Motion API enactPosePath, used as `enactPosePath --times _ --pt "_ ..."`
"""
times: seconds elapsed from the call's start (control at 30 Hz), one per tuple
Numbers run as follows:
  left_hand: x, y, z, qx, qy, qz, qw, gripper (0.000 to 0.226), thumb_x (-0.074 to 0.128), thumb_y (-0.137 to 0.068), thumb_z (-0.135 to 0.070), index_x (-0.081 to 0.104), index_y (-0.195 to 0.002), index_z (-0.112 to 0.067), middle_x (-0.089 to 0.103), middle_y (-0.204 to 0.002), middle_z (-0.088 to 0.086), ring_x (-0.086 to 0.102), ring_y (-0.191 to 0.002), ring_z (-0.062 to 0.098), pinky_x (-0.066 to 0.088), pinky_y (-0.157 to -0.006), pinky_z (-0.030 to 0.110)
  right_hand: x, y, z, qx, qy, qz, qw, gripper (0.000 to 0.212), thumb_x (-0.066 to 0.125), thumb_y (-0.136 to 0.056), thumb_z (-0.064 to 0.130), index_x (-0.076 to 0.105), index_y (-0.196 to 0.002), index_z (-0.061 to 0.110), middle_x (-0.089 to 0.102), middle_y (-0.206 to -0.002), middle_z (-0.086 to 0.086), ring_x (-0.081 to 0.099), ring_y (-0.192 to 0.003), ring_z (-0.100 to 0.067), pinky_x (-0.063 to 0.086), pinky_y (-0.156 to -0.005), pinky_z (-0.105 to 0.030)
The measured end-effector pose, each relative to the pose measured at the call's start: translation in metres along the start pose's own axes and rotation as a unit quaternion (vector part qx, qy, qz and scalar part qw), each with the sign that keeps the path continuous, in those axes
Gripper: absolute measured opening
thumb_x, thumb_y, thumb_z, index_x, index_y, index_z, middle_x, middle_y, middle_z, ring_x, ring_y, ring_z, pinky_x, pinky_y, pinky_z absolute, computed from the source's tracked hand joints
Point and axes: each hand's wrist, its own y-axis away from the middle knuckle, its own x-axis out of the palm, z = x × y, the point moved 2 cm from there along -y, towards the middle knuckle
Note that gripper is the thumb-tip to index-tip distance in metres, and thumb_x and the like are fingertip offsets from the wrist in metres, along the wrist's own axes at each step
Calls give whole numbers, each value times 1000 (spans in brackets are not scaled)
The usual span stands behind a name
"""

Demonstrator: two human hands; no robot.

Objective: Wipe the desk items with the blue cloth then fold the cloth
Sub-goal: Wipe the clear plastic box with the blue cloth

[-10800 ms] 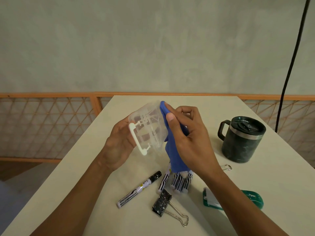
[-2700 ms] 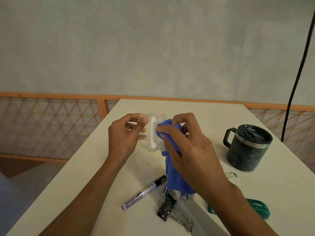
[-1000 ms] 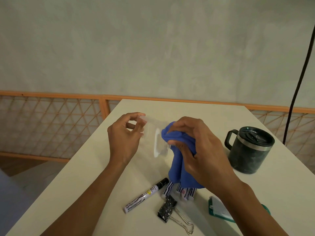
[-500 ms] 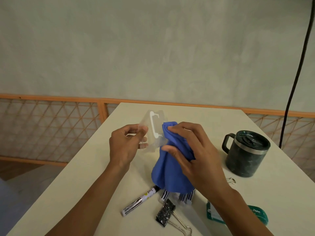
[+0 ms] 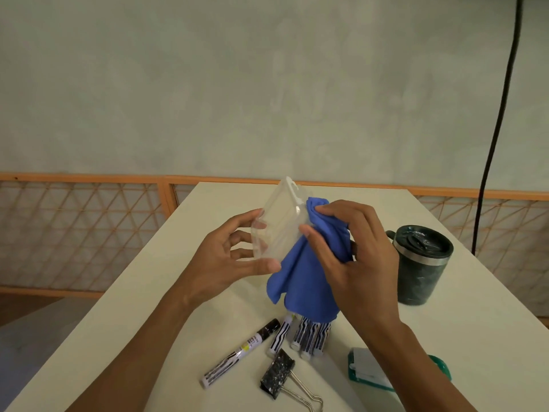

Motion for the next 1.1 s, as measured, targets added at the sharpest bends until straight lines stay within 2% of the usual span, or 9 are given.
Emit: enactPosePath --times 0.17,0.3,0.43,0.53,0.67,0.77,0.87,0.97,1.1 --pt "0 2 -2 31 -46 -58 997 83 103 -65 -30 66 -139 -31 71 -129 -6 72 -108 20 64 -92 39 2 5 -4 -49 28 44 997 31 78 -95 11 73 -126 13 57 -131 5 50 -123 13 40 -98 -6" --pt "-5 3 -5 35 -65 -73 995 82 103 -64 -29 67 -138 -32 72 -129 -6 72 -110 21 64 -92 40 0 4 -9 -79 46 93 991 33 68 -100 2 71 -131 11 52 -138 2 55 -116 -4 41 -95 -8" --pt "-5 5 -9 44 -73 -68 994 88 104 -62 -27 64 -140 -32 71 -132 -7 73 -109 21 64 -93 39 -3 0 -4 -71 61 93 991 38 57 -99 1 70 -134 10 48 -139 5 48 -121 1 39 -101 -8" --pt "-3 5 -11 58 -87 -78 992 89 105 -61 -28 64 -140 -32 70 -133 -8 74 -109 23 64 -92 38 -3 -1 -3 -60 53 103 991 41 53 -97 -2 70 -132 10 48 -138 8 48 -121 2 36 -100 -8" --pt "-3 5 -10 63 -76 -98 990 88 104 -60 -29 65 -140 -30 71 -131 -6 76 -106 23 64 -90 35 0 -1 -2 -42 33 85 995 40 61 -97 -8 71 -130 12 48 -133 10 48 -123 7 39 -98 -10" --pt "2 5 -8 48 -58 -100 992 82 103 -62 -29 67 -136 -28 73 -127 -6 76 -104 21 64 -88 34 1 1 1 -58 42 63 995 35 67 -98 -3 72 -130 10 54 -134 0 53 -120 0 41 -99 -11" --pt "11 5 -7 34 -57 -96 993 76 100 -62 -33 70 -131 -28 74 -122 -7 75 -101 17 63 -82 28 1 2 2 -72 65 52 994 33 65 -100 5 72 -132 8 56 -135 -7 59 -117 -12 43 -99 -11" --pt "14 5 -6 29 -50 -101 993 72 99 -64 -34 71 -130 -28 75 -120 -8 74 -101 16 62 -79 25 2 5 0 -87 84 68 990 35 65 -100 6 70 -135 7 54 -139 -7 62 -115 -20 44 -98 -13" --pt "13 5 -7 18 -45 -89 995 71 100 -66 -41 72 -129 -29 76 -120 -7 74 -102 17 62 -81 26 1 5 -3 -92 90 66 990 34 64 -101 8 71 -135 7 54 -140 -6 62 -118 -20 45 -101 -15"
